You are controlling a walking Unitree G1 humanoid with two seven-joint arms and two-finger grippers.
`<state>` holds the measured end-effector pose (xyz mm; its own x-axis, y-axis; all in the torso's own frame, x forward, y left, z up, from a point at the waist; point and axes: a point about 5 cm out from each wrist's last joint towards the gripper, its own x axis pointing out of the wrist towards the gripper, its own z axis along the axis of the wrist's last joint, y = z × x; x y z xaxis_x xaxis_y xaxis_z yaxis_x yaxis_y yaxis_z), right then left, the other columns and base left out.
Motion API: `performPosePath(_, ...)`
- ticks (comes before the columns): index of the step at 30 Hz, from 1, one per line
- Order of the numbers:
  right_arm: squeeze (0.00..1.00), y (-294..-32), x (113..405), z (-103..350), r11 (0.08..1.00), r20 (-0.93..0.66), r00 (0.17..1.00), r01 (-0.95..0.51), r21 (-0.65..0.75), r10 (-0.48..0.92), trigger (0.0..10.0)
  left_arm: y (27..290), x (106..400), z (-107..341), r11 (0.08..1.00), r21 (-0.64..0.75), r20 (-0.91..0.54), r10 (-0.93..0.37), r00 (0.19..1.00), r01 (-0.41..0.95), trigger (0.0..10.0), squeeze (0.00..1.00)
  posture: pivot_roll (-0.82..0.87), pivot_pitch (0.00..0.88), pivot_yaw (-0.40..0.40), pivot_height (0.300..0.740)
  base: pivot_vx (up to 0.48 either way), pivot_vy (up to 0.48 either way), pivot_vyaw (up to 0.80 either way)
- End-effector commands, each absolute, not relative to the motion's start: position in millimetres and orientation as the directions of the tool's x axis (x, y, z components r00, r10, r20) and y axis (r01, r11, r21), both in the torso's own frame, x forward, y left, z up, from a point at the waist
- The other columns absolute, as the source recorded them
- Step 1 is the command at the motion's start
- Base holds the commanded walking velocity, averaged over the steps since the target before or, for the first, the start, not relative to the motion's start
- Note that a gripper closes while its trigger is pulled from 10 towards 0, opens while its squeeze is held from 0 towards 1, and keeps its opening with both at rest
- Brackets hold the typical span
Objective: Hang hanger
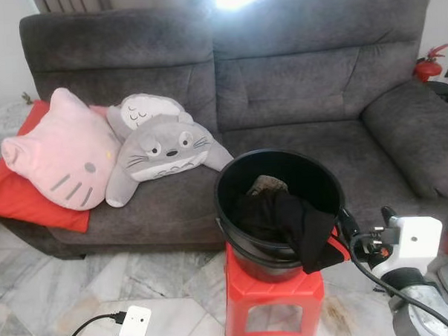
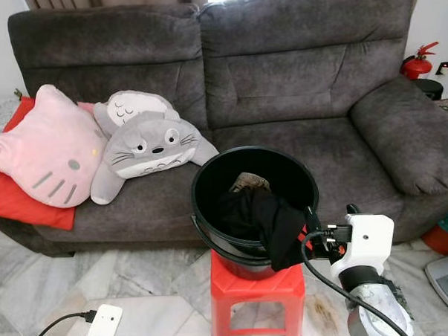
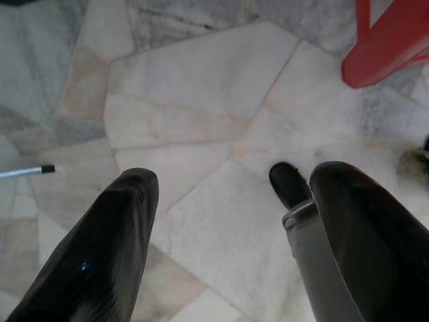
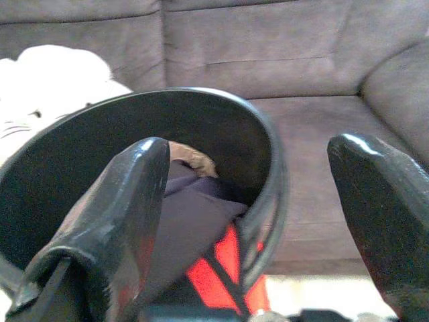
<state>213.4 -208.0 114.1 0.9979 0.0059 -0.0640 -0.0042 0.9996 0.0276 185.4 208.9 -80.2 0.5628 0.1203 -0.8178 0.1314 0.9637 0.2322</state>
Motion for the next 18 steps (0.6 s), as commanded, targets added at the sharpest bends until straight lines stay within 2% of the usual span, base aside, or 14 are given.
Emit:
performPosePath(1,0.0,-208.2,214.4,114.1,1.0,-0.059,0.998,-0.006,0.03,0.008,10.0,210.4,182.9,-81.1,0.96,0.242,-0.821,0.124,0.557,0.143,10.0,0.0,-0.3,0.0,0.071,0.74,0.0,0.0,0.0)
performPosePath(16,0.0,-206.9,217.6,109.7,0.999,-0.068,0.998,-0.005,0.032,0.007,10.0,210.1,185.6,-79.8,0.955,0.251,-0.815,0.121,0.567,0.158,10.0,0.0,-0.3,0.0,0.077,0.74,0.0,0.0,0.0)
performPosePath(18,0.0,-207.5,218.1,109.5,0.999,-0.069,0.998,-0.001,0.033,0.004,10.0,209.9,186.3,-79.5,0.955,0.252,-0.814,0.121,0.569,0.156,10.0,0.0,-0.3,0.0,0.077,0.74,0.0,-0.285,0.0)
